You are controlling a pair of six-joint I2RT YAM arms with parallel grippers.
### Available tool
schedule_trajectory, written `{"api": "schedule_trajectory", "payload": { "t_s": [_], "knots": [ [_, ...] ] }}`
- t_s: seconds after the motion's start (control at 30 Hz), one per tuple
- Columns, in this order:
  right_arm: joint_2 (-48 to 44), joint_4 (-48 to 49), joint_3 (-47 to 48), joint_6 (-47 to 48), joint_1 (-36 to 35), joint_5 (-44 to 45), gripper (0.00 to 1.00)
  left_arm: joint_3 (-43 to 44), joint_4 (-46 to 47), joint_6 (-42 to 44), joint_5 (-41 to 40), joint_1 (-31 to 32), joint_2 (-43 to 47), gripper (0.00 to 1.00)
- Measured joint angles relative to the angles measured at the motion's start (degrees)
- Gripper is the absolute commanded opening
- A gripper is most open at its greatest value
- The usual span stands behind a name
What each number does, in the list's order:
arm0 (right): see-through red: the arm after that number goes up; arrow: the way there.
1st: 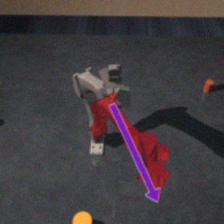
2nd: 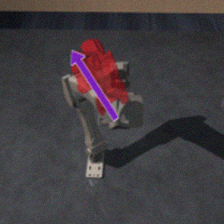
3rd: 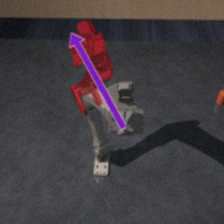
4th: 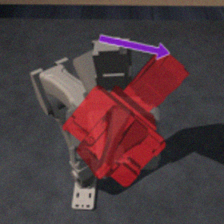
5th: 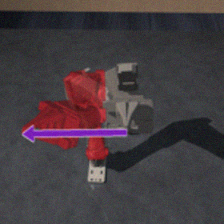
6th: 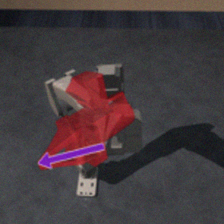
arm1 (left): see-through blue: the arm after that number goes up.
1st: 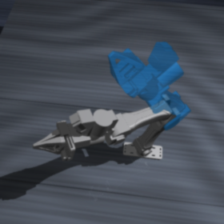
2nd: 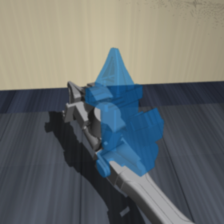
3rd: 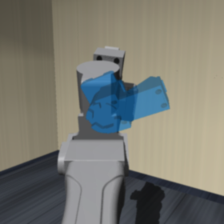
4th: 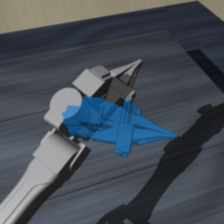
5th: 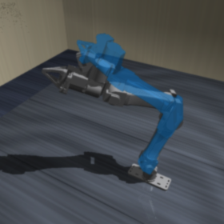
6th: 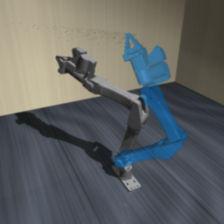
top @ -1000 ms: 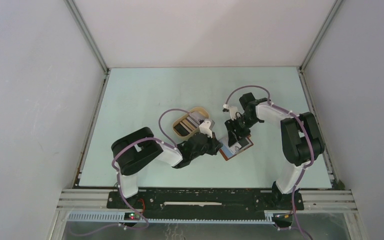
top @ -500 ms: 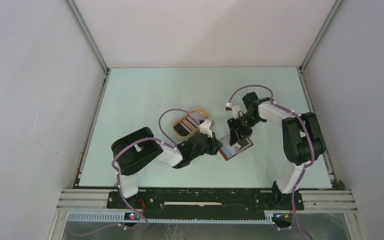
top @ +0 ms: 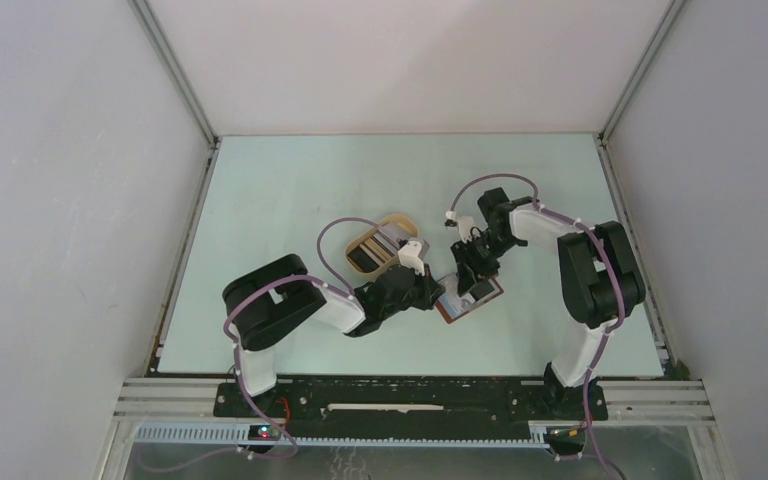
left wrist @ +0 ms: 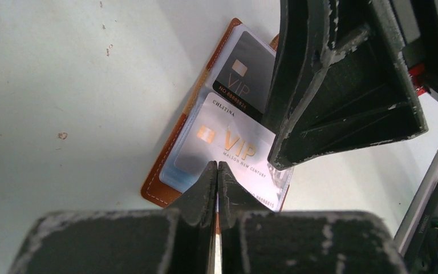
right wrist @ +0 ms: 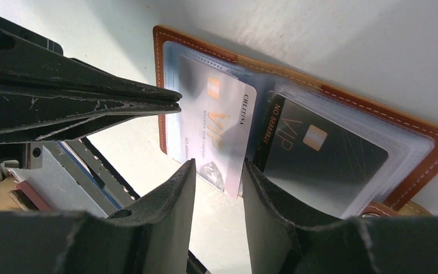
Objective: Put the credit cards into the card holder
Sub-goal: Insert the credit card into the card holder.
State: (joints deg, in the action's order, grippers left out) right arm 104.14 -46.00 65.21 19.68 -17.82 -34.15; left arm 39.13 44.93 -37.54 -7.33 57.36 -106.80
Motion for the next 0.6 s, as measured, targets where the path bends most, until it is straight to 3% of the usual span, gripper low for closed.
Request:
{"api": "schedule_trajectory", "payload": {
  "t_s": [0.4,0.6],
  "knots": [
    [0.35,-0.07,0.00,0.55,-3.26,1.92,0.46,-3.30,0.70,0.07,-0.48,0.00,4.15,0.04],
    [0.26,-0.33,0.11,0.90,-4.24,2.32,0.53,-6.67,0.94,0.26,-0.70,0.00,9.60,0.06]
  ]
}}
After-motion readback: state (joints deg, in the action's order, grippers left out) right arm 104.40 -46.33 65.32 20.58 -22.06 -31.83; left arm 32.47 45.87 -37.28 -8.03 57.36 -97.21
